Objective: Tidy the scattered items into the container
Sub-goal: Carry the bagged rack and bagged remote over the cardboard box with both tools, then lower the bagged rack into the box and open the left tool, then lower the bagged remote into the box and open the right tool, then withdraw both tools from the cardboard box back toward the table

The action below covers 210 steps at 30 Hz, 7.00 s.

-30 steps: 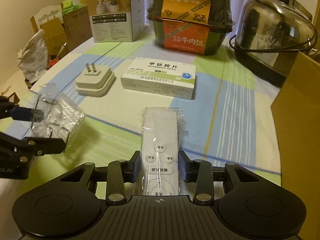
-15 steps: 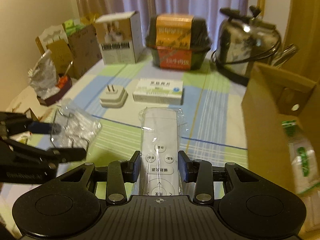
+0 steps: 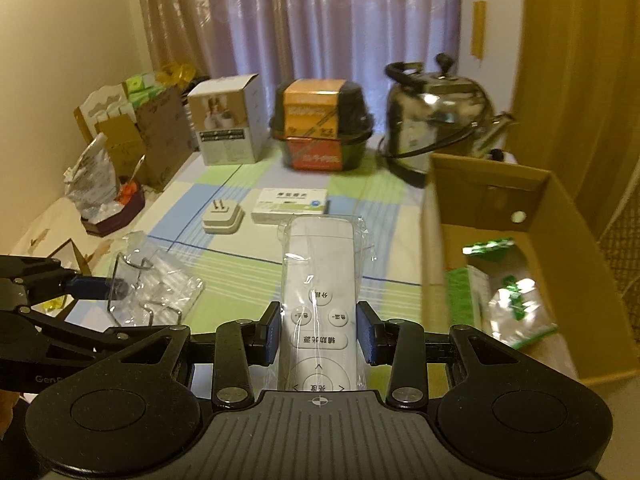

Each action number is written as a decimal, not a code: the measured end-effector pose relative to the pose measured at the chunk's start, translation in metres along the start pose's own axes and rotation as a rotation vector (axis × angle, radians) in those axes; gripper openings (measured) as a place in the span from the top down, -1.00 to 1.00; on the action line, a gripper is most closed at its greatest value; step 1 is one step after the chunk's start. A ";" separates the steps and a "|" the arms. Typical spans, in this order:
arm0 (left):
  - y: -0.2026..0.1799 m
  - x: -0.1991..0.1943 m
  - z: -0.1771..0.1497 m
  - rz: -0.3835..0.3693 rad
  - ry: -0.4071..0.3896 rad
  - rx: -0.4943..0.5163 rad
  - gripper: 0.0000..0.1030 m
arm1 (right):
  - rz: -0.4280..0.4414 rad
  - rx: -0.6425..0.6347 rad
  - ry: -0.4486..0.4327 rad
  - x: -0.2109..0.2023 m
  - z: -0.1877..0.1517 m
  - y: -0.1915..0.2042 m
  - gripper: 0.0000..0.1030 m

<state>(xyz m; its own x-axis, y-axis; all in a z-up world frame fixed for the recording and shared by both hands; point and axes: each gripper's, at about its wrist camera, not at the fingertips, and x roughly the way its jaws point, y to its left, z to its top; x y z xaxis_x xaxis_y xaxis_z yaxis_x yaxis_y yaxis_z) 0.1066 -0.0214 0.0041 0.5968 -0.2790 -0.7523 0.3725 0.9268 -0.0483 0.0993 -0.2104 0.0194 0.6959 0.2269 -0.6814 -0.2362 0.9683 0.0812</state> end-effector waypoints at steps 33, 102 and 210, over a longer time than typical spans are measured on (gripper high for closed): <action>-0.084 -0.021 0.013 -0.080 0.007 0.032 -0.26 | -0.091 0.103 -0.034 -0.071 -0.031 -0.068 0.20; -0.192 0.102 0.128 -0.180 -0.061 0.095 -0.50 | -0.248 0.198 -0.043 -0.037 -0.010 -0.232 0.20; 0.154 0.123 0.034 0.216 -0.065 -0.206 -0.97 | 0.234 -0.707 0.128 0.209 0.121 0.027 -0.89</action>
<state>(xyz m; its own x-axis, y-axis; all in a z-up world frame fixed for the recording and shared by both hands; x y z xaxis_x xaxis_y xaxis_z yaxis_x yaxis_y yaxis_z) 0.2613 0.0784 -0.0735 0.6930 -0.0791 -0.7166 0.0838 0.9961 -0.0289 0.3206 -0.1242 -0.0333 0.4999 0.3627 -0.7865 -0.7773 0.5885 -0.2226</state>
